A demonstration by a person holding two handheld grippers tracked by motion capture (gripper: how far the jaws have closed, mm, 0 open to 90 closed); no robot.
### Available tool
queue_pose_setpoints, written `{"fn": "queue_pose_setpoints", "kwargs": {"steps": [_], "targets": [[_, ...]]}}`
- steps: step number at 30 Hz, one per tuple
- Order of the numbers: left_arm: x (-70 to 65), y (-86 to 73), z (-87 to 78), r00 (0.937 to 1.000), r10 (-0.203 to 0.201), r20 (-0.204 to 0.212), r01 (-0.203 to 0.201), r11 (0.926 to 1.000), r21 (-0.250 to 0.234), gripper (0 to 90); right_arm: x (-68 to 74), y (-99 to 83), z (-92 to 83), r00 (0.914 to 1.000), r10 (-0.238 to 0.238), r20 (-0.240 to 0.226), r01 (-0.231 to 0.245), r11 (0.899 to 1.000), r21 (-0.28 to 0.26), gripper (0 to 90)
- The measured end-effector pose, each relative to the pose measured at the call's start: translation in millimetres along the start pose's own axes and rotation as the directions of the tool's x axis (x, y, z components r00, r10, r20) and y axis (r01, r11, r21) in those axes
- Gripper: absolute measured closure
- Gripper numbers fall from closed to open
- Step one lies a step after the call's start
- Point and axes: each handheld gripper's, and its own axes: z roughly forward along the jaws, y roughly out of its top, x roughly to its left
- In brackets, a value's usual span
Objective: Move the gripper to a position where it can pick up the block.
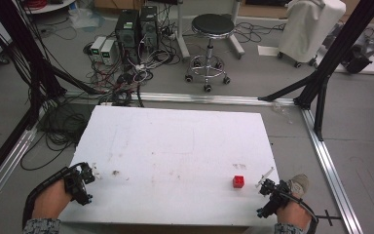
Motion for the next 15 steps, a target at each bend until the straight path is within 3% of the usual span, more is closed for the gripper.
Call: {"fn": "queue_pose_setpoints", "kwargs": {"steps": [7, 15], "targets": [[0.5, -0.4, -2.7, 1.0, -0.001, -0.002, 0.001, 1.0, -0.005, 21.7, -1.8, 1.6, -0.4, 0.9999, -0.009, 0.006, 0.009, 1.0, -0.006, 3.4], [1.1, -1.8, -3.7, 1.0, -0.005, -0.007, 0.005, 0.9999, -0.012, 21.7, -7.5, 5.0, 2.3, 0.9977, -0.068, -0.008, 0.067, 0.998, -0.013, 3.4]]}}
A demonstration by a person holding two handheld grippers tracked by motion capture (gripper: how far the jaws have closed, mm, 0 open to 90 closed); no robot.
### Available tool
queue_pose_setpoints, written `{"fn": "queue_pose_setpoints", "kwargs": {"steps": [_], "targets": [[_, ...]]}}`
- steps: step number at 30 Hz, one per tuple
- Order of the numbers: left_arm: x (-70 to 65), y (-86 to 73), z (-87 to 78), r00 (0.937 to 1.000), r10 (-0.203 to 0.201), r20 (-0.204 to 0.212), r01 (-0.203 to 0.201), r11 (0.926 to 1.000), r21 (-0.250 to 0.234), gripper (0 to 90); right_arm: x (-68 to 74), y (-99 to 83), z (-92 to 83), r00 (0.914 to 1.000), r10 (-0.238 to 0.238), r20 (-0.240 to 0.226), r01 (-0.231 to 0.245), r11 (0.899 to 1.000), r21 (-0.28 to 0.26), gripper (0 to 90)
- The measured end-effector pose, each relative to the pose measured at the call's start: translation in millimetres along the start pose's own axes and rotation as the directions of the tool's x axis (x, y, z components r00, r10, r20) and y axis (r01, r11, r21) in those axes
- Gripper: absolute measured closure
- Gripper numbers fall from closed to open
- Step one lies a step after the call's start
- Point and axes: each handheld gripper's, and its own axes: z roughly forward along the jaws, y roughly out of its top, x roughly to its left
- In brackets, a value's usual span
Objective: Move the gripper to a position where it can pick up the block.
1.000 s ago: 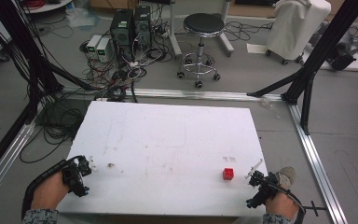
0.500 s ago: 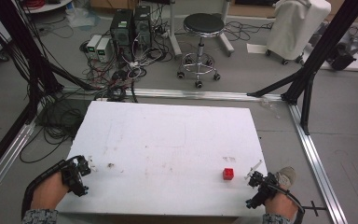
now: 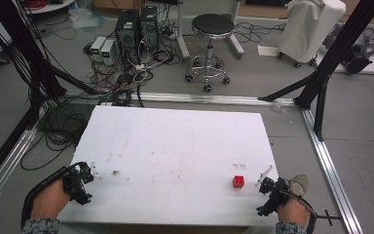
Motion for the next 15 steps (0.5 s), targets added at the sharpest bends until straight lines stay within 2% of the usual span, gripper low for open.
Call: {"fn": "queue_pose_setpoints", "kwargs": {"steps": [1, 9, 15], "targets": [[0.3, -0.3, -0.2, 1.0, -0.002, 0.005, 0.002, 1.0, 0.001, 21.7, -2.2, 1.7, -1.0, 0.9998, -0.021, 0.005, 0.021, 1.0, -0.002, 3.4], [1.5, -2.9, -0.2, 1.0, -0.009, 0.003, 0.009, 0.9999, -0.003, 21.7, -13.5, 3.0, -10.6, 0.9989, -0.042, 0.019, 0.042, 0.999, -0.02, 3.4], [0.6, -2.3, -0.1, 1.0, -0.004, -0.005, 0.004, 0.9999, -0.011, 21.7, -26.7, 5.5, -23.4, 0.9948, -0.097, 0.032, 0.098, 0.994, -0.043, 3.4]]}}
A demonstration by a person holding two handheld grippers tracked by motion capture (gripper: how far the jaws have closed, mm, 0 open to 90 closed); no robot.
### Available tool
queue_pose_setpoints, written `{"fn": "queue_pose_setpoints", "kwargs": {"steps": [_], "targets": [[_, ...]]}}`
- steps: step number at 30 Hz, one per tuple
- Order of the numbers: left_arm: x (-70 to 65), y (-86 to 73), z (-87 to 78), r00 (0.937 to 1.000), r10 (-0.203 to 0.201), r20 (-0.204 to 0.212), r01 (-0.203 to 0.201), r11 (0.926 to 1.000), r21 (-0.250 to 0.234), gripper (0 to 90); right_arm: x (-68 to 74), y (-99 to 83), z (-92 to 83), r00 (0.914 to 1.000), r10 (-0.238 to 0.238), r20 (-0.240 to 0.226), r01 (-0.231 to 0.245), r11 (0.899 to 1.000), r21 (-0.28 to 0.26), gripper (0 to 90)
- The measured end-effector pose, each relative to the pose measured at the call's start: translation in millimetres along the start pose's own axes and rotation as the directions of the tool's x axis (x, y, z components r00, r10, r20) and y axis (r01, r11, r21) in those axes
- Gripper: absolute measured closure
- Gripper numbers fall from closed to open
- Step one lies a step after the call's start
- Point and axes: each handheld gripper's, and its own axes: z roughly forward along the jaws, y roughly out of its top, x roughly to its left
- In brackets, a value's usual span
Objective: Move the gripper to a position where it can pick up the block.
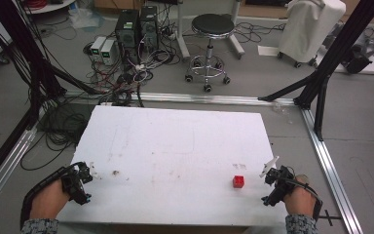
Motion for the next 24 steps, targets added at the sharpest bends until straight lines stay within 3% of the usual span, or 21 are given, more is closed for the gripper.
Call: {"fn": "queue_pose_setpoints", "kwargs": {"steps": [6, 14, 18, 24], "targets": [[-0.3, 0.6, -0.6, 1.0, 0.003, 0.001, -0.003, 1.0, -0.001, 21.7, -8.4, 9.7, -5.6, 0.9952, -0.098, -0.005, 0.098, 0.995, 0.006, 3.4], [-0.4, 0.8, -0.2, 1.0, 0.003, 0.001, -0.003, 1.0, -0.002, 21.7, -15.1, 31.2, -15.1, 0.9754, -0.22, -0.019, 0.22, 0.975, 0.029, 3.4], [-0.8, 1.4, -0.4, 0.9999, 0.016, 0.0, -0.016, 0.9999, -0.001, 21.7, -15.0, 42.9, -18.6, 0.9618, -0.274, -0.007, 0.274, 0.961, 0.035, 3.4], [-2.1, 2.2, -0.2, 0.9998, 0.02, -0.005, -0.02, 0.9998, -0.008, 21.7, -10.6, 61.0, -17.3, 0.9295, -0.368, -0.03, 0.369, 0.926, 0.082, 3.4]]}}
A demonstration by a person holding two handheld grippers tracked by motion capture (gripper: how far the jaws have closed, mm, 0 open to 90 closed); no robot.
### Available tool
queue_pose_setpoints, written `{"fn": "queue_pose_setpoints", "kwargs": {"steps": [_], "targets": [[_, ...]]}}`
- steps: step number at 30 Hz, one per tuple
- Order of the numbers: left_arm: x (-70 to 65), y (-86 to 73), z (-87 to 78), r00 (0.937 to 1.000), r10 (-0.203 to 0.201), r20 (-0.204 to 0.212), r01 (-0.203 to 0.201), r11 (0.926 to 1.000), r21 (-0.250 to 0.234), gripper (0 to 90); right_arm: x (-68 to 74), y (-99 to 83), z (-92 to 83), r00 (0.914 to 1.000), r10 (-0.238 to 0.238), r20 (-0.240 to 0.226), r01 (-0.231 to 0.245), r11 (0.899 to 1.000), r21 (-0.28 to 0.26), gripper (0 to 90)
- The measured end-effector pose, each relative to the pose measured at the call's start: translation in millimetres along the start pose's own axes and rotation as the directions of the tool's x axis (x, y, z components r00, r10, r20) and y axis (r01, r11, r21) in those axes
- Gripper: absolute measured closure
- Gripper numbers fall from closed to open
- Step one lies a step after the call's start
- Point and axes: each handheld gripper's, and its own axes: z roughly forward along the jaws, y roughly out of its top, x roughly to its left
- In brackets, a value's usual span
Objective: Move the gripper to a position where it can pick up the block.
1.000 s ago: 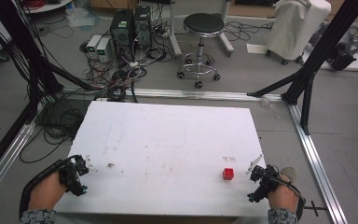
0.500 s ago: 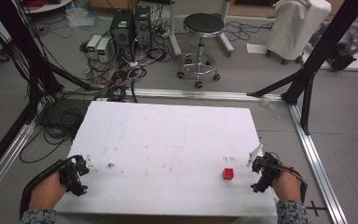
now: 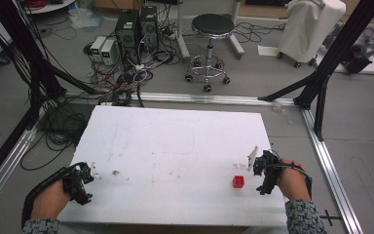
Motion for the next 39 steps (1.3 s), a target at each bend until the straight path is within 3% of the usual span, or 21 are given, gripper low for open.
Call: {"fn": "queue_pose_setpoints", "kwargs": {"steps": [10, 23, 39], "targets": [[0.4, -0.7, -0.3, 0.9999, -0.012, -0.004, 0.012, 0.9999, -0.001, 21.7, -3.2, 22.4, 2.4, 0.9971, -0.076, -0.01, 0.076, 0.997, 0.015, 3.4], [0.8, -0.9, -0.8, 0.9999, -0.012, -0.006, 0.012, 0.9999, -0.001, 21.7, -3.9, 51.2, 24.0, 0.9896, -0.131, -0.059, 0.134, 0.99, 0.04, 3.4], [-0.4, 0.2, -1.7, 0.9999, -0.01, -0.005, 0.01, 0.9999, -0.005, 21.7, -2.7, 61.8, 53.5, 0.9864, -0.135, -0.094, 0.14, 0.989, 0.048, 3.4]]}}
